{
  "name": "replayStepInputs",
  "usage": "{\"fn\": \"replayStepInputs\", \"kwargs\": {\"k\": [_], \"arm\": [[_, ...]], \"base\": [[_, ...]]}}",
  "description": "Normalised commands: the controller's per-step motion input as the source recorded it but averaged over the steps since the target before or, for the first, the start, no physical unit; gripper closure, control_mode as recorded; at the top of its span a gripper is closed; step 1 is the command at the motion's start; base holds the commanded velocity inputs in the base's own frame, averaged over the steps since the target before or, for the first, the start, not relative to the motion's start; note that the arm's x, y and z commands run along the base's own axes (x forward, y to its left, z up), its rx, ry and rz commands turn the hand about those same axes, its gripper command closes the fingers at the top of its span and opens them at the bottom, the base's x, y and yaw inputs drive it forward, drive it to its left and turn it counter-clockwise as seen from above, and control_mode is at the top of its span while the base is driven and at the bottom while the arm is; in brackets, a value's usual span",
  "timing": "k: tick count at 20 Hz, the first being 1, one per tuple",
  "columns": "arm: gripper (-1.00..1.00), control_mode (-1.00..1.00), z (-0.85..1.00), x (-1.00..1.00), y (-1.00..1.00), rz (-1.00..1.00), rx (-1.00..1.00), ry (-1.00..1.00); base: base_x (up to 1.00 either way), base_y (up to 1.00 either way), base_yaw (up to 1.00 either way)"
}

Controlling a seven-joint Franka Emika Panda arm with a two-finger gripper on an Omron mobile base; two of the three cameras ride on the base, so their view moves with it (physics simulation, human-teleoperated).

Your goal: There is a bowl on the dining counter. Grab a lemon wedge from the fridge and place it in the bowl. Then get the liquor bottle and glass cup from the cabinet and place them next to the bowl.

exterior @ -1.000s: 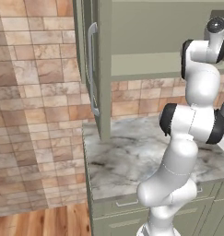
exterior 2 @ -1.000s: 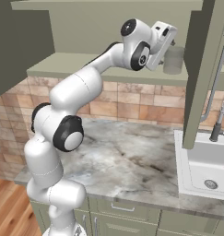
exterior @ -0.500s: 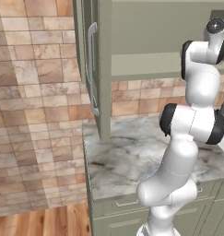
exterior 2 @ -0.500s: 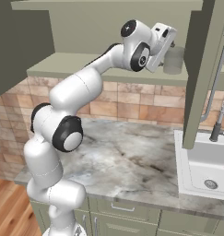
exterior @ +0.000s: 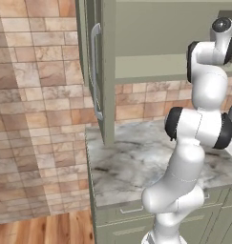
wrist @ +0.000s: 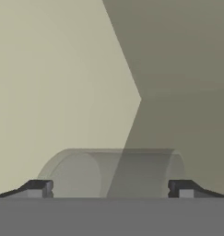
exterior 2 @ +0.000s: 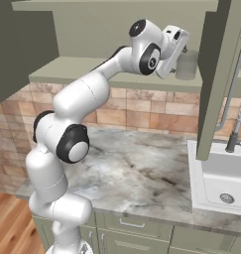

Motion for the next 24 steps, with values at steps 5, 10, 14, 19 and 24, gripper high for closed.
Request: {"fn": "replayStepInputs", "kwargs": {"k": [5, 10, 14, 19, 24], "arm": [[1.0, -1.0, -0.23, 0.0, -0.03, 0.0, -0.01, 0.03], [1.0, -1.0, -0.26, -0.13, -0.06, 0.0, -0.01, 0.0], [1.0, -1.0, -0.12, -0.35, 0.0, 0.0, 0.0, -0.15], [1.0, -1.0, -0.09, -0.38, 0.0, 0.0, 0.0, -0.18], [1.0, -1.0, -0.09, -0.36, 0.07, 0.01, 0.0, -0.16]], "base": [[0.0, 0.0, 0.0], [0.0, 0.0, 0.0], [0.0, 0.0, 0.0], [0.0, 0.0, 0.0], [0.0, 0.0, 0.0]]}}
